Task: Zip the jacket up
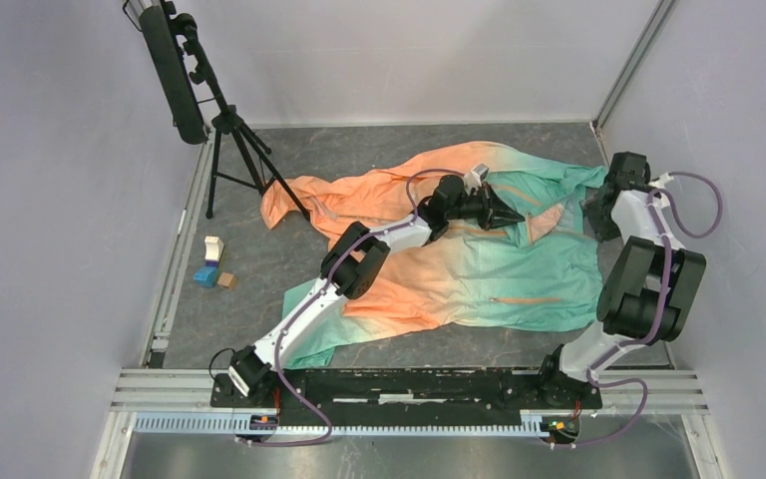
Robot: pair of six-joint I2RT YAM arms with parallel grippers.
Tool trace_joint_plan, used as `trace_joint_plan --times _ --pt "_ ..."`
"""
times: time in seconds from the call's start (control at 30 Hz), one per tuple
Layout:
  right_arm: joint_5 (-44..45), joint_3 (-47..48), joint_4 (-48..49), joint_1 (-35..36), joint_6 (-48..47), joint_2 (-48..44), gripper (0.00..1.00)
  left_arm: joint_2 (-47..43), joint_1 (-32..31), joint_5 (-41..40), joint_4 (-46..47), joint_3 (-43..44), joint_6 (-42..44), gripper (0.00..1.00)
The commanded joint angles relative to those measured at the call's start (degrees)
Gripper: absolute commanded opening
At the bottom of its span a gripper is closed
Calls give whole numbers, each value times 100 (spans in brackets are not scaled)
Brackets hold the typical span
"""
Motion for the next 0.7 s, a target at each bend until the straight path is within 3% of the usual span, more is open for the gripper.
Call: trace_joint_plan --times 0.0,0.37,0.43,0.5,0.67 --pt "390 -304 -542 -48 1081 138 61 132 -14 -50 253 341 -209 2" --pt "223 -293 -55 -50 1163 963 56 92 -32 -6 77 475 -74 2" --pt "216 -410 86 -47 1147 950 46 48 -32 10 31 463 -17 2" --pt "151 -513 247 -47 1018 859 29 -7 -32 20 -86 453 108 2" --pt "-53 -360 523 -50 17 463 7 -88 -20 69 -213 461 319 2"
